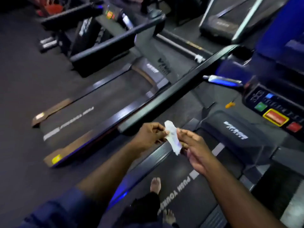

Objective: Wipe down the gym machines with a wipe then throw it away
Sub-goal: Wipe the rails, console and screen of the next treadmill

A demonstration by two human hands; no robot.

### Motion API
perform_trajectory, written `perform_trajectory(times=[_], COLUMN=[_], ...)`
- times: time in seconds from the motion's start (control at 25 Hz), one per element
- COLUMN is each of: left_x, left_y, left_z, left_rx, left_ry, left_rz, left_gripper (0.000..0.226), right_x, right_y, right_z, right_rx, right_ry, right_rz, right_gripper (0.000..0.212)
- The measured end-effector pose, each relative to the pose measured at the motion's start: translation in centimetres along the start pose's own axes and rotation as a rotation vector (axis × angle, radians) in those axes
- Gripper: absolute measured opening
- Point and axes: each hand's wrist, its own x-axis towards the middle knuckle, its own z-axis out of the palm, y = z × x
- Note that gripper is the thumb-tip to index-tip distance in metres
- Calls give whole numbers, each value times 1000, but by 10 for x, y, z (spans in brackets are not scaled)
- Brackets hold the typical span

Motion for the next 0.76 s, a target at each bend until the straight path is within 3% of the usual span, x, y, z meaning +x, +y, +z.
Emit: perform_trajectory(times=[0.12,0.24,0.44,0.6,0.76], left_x=[-71,-131,-250,-346,-467], left_y=[-35,-63,-111,-159,-228], left_z=[-46,-87,-161,-210,-266], left_rx=[-1,-48,-315,-532,-649], left_ry=[152,293,668,899,1160], left_rz=[-59,-98,-135,-103,-42], left_gripper=[14,15,13,3,19], right_x=[-20,-30,-60,-99,-157], right_y=[43,69,118,180,260], right_z=[51,103,223,317,422], right_rx=[-148,-257,-477,-628,-753], right_ry=[-146,-281,-592,-789,-971], right_rz=[54,73,85,88,47], right_gripper=[24,7,1,12,26])
